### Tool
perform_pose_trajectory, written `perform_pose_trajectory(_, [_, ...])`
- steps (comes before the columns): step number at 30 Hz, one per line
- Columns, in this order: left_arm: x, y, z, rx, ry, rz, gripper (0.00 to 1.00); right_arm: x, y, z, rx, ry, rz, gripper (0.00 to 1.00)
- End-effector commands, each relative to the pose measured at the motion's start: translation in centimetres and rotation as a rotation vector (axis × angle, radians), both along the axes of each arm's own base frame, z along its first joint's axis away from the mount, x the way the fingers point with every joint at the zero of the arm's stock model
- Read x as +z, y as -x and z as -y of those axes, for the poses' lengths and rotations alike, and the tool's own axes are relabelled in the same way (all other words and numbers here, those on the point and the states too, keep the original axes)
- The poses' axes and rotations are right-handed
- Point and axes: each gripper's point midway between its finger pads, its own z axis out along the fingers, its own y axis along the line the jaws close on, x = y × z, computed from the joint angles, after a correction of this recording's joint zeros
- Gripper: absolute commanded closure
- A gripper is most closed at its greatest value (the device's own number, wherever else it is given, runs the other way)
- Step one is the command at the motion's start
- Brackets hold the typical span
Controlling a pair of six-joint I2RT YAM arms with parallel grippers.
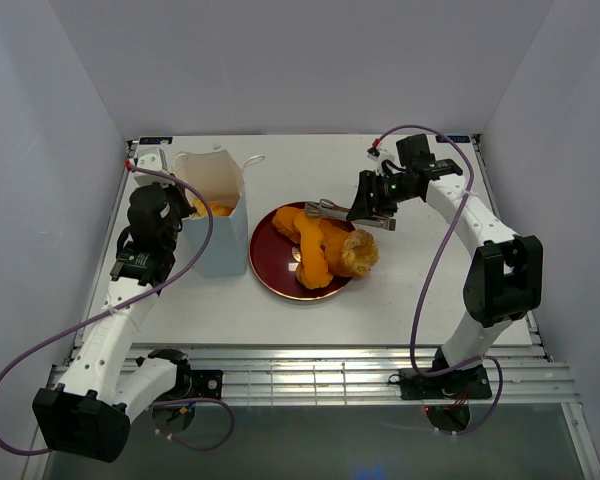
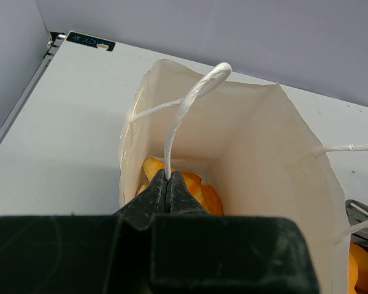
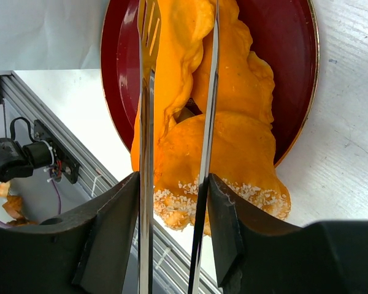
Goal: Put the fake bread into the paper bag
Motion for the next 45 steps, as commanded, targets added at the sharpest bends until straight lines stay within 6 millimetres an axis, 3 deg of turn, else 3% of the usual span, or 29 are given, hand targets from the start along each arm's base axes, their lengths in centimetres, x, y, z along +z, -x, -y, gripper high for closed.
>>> perform_pose_trajectory(1, [1.9,0.4,0.0,-0.006,0.014,0.041,1.00,1.2,-0.6,0.1,0.003,-0.002,0.041,0.48])
perform_pose_trajectory(18, [1.8,0.4,0.1,-0.010,0.016,0.038,1.00,0.9,0.5,-0.9,0.058,-0.062,-0.004,0.50])
perform_pose_trajectory(28, [2.0,0.6,0.0,-0.007,0.017,0.044,1.00,1.4,2.8,-3.0,0.144,-0.059,0.003,0.53])
perform_pose_trajectory(37, [1.9,0.5,0.0,-0.007,0.016,0.043,1.00,2.7,4.3,-4.9,0.183,-0.060,0.041,0.56])
perform_pose_trajectory(45, [2.0,0.5,0.0,-0.007,0.017,0.046,1.00,5.5,4.7,-5.2,0.182,-0.095,0.106,0.56])
